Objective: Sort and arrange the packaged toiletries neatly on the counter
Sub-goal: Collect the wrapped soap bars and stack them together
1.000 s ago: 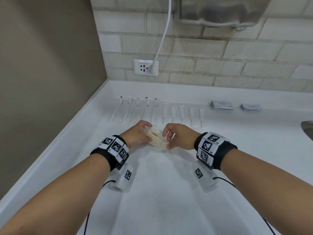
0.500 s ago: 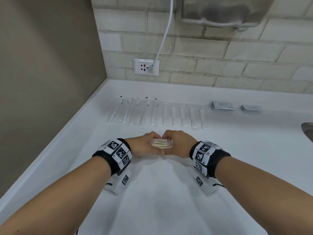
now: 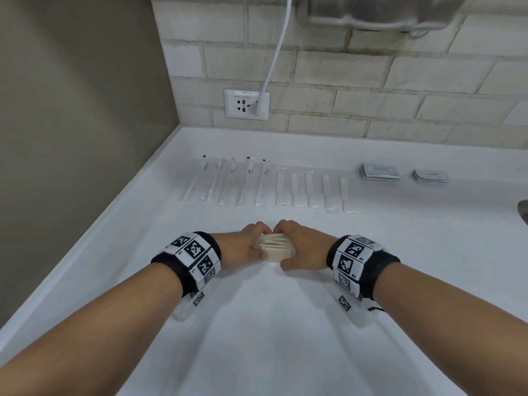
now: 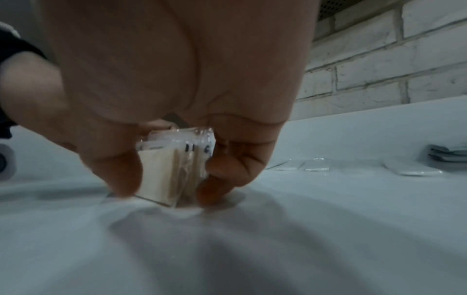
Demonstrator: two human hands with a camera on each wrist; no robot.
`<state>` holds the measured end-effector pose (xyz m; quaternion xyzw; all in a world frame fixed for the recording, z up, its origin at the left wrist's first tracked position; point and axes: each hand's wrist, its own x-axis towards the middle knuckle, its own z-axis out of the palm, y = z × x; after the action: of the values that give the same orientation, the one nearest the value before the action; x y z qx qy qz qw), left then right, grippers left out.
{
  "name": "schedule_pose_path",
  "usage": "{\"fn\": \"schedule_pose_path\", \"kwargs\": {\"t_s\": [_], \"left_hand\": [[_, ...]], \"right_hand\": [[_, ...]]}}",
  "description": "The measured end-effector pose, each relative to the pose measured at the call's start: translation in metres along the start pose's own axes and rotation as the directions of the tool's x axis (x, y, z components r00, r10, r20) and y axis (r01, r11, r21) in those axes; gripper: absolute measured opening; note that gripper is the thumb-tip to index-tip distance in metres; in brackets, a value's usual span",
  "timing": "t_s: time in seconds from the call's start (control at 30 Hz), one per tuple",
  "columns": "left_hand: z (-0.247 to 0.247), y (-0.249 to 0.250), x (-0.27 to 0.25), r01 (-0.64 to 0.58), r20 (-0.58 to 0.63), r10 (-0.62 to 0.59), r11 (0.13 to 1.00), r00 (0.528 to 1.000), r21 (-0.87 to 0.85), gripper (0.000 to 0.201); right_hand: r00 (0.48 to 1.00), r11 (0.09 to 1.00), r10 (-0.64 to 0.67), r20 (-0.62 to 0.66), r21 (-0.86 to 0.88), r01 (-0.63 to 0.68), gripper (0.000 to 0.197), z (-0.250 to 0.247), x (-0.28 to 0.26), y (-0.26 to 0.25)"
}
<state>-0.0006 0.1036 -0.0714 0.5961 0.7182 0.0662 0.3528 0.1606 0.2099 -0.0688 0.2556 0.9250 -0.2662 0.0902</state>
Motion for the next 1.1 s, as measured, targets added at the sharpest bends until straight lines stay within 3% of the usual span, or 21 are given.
{"fn": "schedule_pose_path", "kwargs": {"t_s": [0.17,0.43,0.8,0.97,1.1], "left_hand": [[-0.001,0.004,-0.001,-0.025,-0.067,0.022,0.998,0.998,-0.051,0.03],[0.004,0.015,0.001,-0.006,-0.07,0.008,1.0,0.998,0.022,0.049],[0.004,0.012,0.002,-0.009,-0.048,0.015,0.992,0.999,0.126,0.035],[0.003,0.006,0.003,-0.045,-0.098,0.052,0.996,0.994,0.073,0.026],[-0.003,0.009,0.004,-0.07,-0.16,0.078,0.996,0.984,0.055,0.03]], "right_hand": [[0.999,0.998,0.028,-0.036,0.054,-0.026,0.047,0.001,-0.001,0.005],[0.995,0.996,0.071,-0.067,0.065,-0.067,0.044,0.011,0.003,-0.002],[0.998,0.998,-0.008,-0.055,0.061,0.011,0.036,0.01,-0.003,0.004],[0.997,0.995,-0.026,-0.079,0.09,0.033,0.038,0.009,-0.003,0.005],[0.995,0.995,-0.033,-0.097,0.089,0.042,0.036,0.002,-0.001,0.006]]}}
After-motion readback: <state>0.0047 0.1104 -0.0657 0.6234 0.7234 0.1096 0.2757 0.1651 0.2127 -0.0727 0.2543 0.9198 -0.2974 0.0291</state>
